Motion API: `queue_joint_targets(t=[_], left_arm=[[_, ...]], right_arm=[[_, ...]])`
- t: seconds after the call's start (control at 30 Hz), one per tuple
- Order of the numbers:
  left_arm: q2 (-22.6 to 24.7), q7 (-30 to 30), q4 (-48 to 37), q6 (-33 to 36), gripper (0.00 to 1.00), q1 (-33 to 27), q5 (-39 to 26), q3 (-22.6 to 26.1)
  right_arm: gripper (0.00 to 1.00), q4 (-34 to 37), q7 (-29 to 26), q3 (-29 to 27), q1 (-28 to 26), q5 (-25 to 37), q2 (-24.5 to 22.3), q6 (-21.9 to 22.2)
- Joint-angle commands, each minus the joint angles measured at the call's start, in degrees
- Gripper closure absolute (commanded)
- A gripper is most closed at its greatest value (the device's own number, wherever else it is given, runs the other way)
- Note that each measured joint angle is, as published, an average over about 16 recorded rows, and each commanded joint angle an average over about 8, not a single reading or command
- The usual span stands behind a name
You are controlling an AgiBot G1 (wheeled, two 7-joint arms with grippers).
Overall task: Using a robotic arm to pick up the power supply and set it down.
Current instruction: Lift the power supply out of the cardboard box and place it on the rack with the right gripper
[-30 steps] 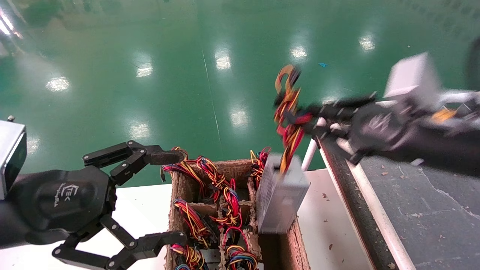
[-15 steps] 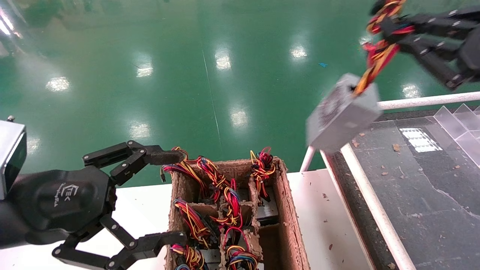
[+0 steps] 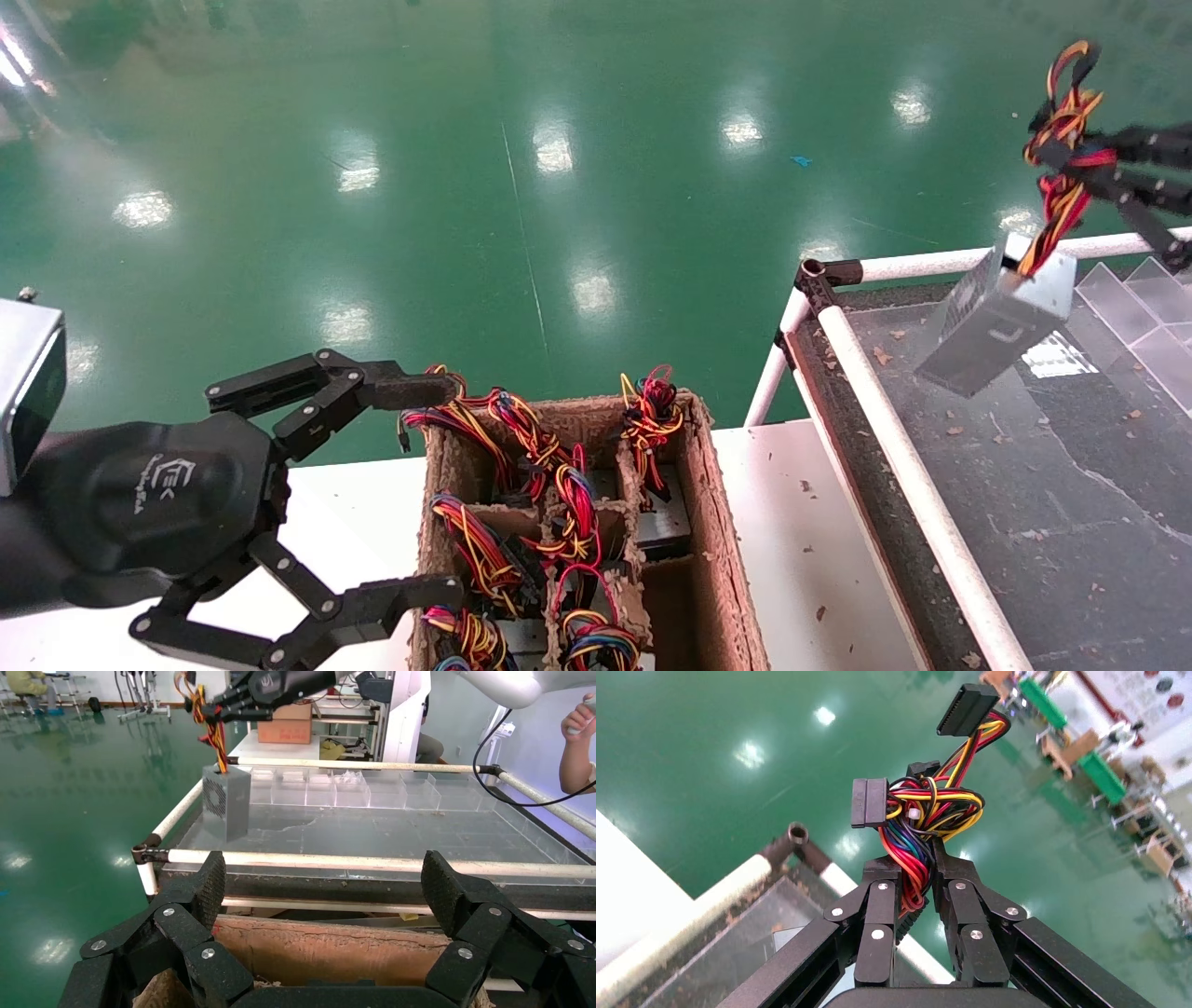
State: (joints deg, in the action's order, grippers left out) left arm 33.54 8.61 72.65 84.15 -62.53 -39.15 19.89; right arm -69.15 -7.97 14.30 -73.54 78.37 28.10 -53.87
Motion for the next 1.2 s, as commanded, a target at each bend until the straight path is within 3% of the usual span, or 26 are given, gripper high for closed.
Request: queue_joint_targets(t=[0.03,0.83,0.87,1.1,1.13,1.2], left_arm=[[0.0,0.0,0.0,0.0,0.0,0.0,0.0,0.0],[0.0,0.0,0.0,0.0,0.0,0.0,0.0,0.0],[0.0,0.0,0.0,0.0,0.0,0.0,0.0,0.0],[0.0,0.0,0.0,0.0,0.0,0.0,0.0,0.0],[0.0,0.0,0.0,0.0,0.0,0.0,0.0,0.0],[0.0,0.0,0.0,0.0,0.0,0.0,0.0,0.0]], right_arm=[[1.0,0.9,0.0,0.5,0.1,1.2,0.2,0.5],[1.0,17.7,6.5,6.9,-12.6,8.6,16.3,1.4],[0.96,18.3,6.8,7.0,-13.1,8.7,16.8,1.3],[0.08,22.6,8.9,8.0,-15.9,9.6,19.2,0.5],[0.0,23.0,9.2,8.1,-16.2,9.7,19.4,0.4],[0.0,23.8,9.7,8.2,-16.6,9.7,19.7,0.1]])
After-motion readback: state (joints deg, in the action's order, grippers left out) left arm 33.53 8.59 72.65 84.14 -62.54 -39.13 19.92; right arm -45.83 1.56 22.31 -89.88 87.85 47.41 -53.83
